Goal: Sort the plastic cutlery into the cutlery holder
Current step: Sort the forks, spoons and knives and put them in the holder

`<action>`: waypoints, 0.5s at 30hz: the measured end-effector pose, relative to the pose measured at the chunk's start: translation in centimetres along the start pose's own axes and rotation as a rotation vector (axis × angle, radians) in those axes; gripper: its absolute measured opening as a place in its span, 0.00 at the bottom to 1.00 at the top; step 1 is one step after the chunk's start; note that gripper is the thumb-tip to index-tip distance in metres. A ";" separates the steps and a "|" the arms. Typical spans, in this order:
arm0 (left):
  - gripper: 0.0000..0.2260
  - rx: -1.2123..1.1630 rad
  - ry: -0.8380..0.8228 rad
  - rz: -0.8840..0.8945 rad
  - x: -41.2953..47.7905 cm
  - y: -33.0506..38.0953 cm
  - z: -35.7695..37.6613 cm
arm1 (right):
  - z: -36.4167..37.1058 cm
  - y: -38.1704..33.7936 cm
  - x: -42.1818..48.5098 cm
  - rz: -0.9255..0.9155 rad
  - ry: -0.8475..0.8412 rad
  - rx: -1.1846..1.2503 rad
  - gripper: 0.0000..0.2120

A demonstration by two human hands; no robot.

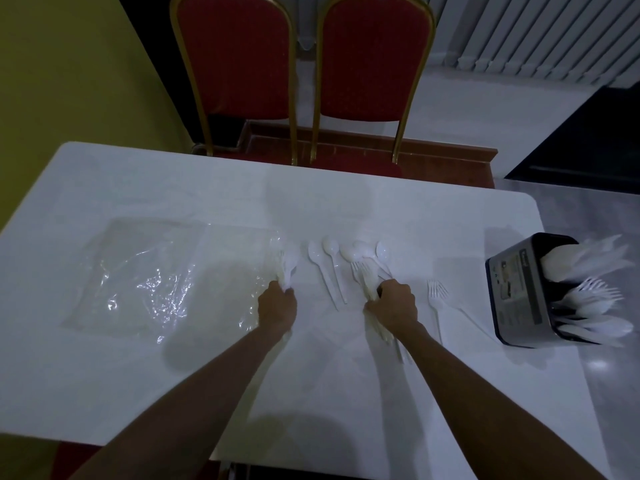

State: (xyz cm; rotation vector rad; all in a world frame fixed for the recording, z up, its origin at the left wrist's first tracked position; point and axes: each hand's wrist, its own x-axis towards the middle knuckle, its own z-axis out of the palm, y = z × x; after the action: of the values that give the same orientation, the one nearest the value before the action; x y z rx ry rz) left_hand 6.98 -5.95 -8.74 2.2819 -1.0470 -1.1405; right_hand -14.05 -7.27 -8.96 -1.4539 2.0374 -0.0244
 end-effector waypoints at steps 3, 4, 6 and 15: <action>0.06 -0.113 -0.109 0.044 -0.4 0.0 -0.2 | 0.2 -0.2 0.1 0.006 -0.016 0.029 0.12; 0.05 -0.144 -0.118 0.063 -0.6 0.0 -0.3 | 0.2 -0.3 0.1 0.006 -0.023 0.037 0.12; 0.05 -0.206 -0.123 0.054 -0.7 -0.1 -0.5 | 0.2 -0.5 -0.1 -0.001 -0.030 0.045 0.12; 0.04 -0.311 -0.326 -0.035 -1.4 0.1 -0.6 | -1.2 -0.3 -0.4 0.000 -0.061 0.157 0.14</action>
State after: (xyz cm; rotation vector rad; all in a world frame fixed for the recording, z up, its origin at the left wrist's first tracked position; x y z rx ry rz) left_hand 6.85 -4.92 -7.62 1.9204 -0.8662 -1.6049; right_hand -14.25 -7.41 -7.70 -1.3420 1.9407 -0.1352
